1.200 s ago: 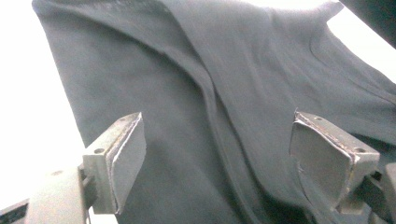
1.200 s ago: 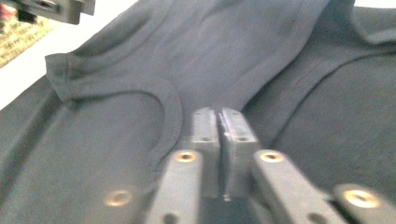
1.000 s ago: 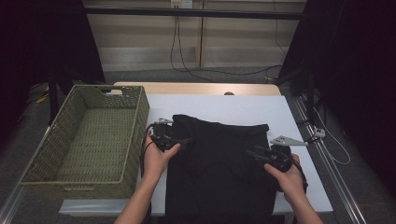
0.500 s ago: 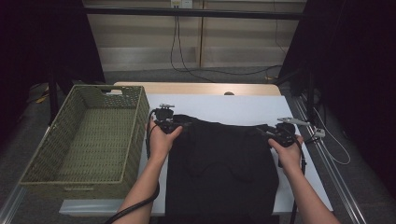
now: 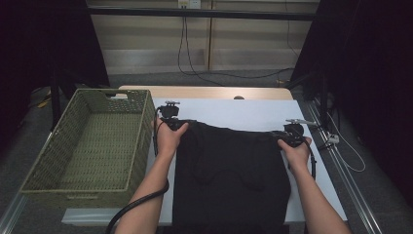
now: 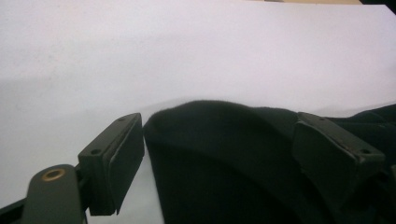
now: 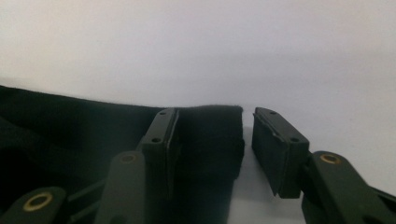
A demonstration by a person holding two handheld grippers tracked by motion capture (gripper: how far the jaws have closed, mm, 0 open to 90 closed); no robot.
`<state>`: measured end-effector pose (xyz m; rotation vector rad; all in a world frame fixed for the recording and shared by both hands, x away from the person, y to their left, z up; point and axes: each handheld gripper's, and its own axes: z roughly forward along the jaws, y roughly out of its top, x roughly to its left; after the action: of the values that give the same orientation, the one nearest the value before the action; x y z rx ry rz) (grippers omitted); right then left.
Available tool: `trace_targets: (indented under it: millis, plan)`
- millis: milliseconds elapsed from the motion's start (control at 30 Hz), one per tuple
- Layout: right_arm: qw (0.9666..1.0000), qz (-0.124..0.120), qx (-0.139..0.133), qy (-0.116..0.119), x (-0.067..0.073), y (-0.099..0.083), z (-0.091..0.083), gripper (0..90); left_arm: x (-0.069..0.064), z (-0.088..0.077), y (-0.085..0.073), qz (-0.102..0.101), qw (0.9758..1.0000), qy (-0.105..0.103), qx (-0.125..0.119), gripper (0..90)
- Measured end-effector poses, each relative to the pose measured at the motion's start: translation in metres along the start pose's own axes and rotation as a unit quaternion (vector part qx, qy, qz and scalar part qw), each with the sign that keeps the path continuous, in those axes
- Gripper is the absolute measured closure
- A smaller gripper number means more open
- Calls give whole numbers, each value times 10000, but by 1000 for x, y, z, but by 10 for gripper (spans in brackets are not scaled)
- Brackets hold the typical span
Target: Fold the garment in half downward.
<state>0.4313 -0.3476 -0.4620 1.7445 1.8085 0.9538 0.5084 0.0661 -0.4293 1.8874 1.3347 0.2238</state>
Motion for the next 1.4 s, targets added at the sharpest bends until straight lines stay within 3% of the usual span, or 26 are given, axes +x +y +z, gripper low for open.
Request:
trace_targets:
  millis: [33,100,167,233,267,400,500,567,600,767,933,1033,1133,1400]
  plan:
    - [9999,-147,9,-23,0,-1,-1,680,0,4,3,47,10000,39,-45,195]
    - [9998,-41,33,209,0,-3,-3,805,1,7,4,-30,10000,71,-25,196]
    - [9996,-26,-18,293,0,-6,-4,834,3,10,6,-114,9998,147,-62,196]
    - [9997,-118,-31,197,3,-6,-4,840,5,10,7,-106,9997,195,-66,201]
    - [9996,-185,-10,195,4,-6,-5,842,9,12,8,-195,9993,323,-66,204]
    - [9994,-294,-81,133,4,-6,-4,842,14,19,6,-180,9990,397,32,272]
    - [9994,-309,-68,103,6,-7,-4,842,14,23,1,-98,9988,477,113,358]
    - [9995,-322,-20,54,8,-7,-5,842,12,25,-3,-12,9991,345,228,549]
    - [9993,-378,-70,7,8,-7,-4,842,10,24,-4,-12,9990,393,224,544]
    - [9992,-394,-94,36,8,-7,-5,850,3,20,-6,205,9977,404,498,821]
    - [9999,-61,-76,137,4,-7,-7,856,4,15,-3,470,9956,684,431,857]
    - [9996,-191,-189,-29,-2,-3,-8,858,7,12,2,493,9954,756,329,859]
    - [9995,-48,-294,-67,-8,5,-9,862,10,11,5,543,9949,796,305,862]
    - [9982,-213,-484,-289,-19,40,-4,863,23,13,34,618,9941,885,-48,866]
